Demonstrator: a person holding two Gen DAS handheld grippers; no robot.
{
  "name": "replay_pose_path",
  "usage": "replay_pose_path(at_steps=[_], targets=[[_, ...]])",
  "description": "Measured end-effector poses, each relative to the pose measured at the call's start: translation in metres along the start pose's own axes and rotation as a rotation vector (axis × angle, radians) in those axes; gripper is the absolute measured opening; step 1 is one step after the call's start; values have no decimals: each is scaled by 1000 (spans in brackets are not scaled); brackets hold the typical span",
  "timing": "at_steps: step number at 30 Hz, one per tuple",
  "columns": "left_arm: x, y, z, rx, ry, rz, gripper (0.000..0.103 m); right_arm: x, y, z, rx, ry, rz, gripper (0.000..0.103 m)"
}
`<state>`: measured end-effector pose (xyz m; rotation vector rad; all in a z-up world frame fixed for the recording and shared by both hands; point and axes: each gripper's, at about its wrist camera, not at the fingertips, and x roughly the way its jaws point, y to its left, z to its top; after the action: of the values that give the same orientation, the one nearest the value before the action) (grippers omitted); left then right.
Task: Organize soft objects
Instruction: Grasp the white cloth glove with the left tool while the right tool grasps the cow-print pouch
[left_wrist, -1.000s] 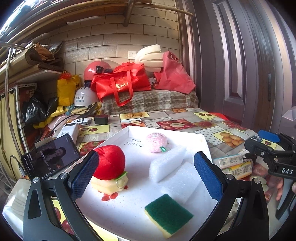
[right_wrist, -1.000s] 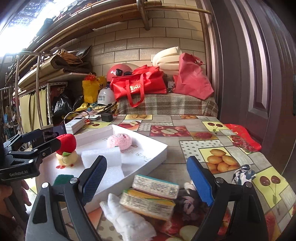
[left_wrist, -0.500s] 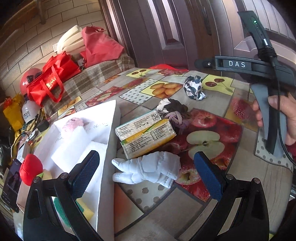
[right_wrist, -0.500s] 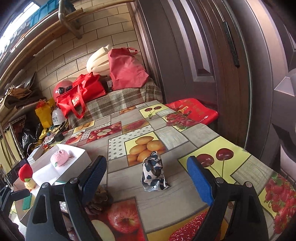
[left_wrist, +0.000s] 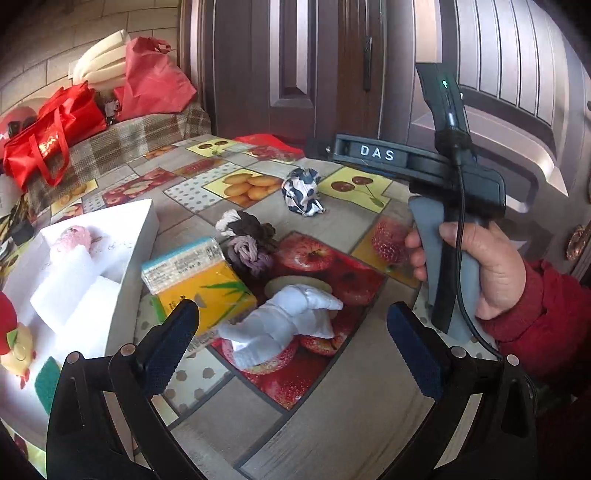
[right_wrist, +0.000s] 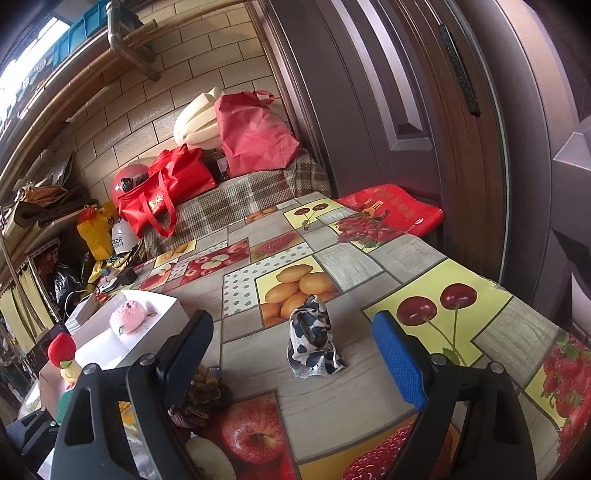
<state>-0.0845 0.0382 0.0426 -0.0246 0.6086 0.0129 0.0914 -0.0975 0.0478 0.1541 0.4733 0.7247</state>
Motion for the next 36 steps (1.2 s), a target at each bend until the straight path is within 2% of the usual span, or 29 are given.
replay_pose_path(at_steps=[2, 4, 10, 12, 14, 16, 19, 20, 23, 26, 27, 28, 29, 31, 34, 36], targets=[[3, 13, 1, -41, 15, 43, 102, 0, -1, 0, 9, 2, 1, 89], [10, 19, 1, -41, 52, 46, 102, 2, -1, 0, 11, 12, -2, 89], [17, -13, 4, 122, 50, -20, 102, 3, -2, 0, 14, 18, -3, 89], [26, -17, 5, 137, 85, -53, 102, 4, -2, 0, 16, 23, -4, 89], [36, -18, 6, 139, 131, -99, 97, 5, -3, 0, 19, 26, -5, 89], [40, -20, 4, 120, 176, -175, 94, 4, -3, 0, 23, 26, -4, 89], [30, -29, 2, 124, 174, -281, 94, 5, -5, 1, 31, 26, -2, 89], [28, -31, 2, 127, 169, -280, 94, 5, -5, 0, 35, 28, -2, 89], [33, -29, 5, 124, 164, -200, 94, 7, -8, -1, 46, 33, -1, 89], [49, -25, 5, 101, 221, -161, 94, 7, -10, -1, 55, 34, -5, 89], [53, -27, 3, 117, 246, -149, 87, 9, -11, -1, 62, 41, -8, 89], [57, -30, 0, 137, 271, -136, 66, 11, -14, -1, 69, 54, -11, 89], [59, -33, -2, 154, 288, -127, 56, 15, -15, 0, 66, 71, -12, 89], [54, -33, -5, 167, 281, -131, 42, 24, -12, 3, 20, 103, -42, 89], [52, -29, -9, 163, 275, -123, 42, 44, -2, 7, -89, 163, -84, 89], [52, -28, -9, 154, 273, -123, 42, 65, 4, 7, -135, 233, -88, 88]])
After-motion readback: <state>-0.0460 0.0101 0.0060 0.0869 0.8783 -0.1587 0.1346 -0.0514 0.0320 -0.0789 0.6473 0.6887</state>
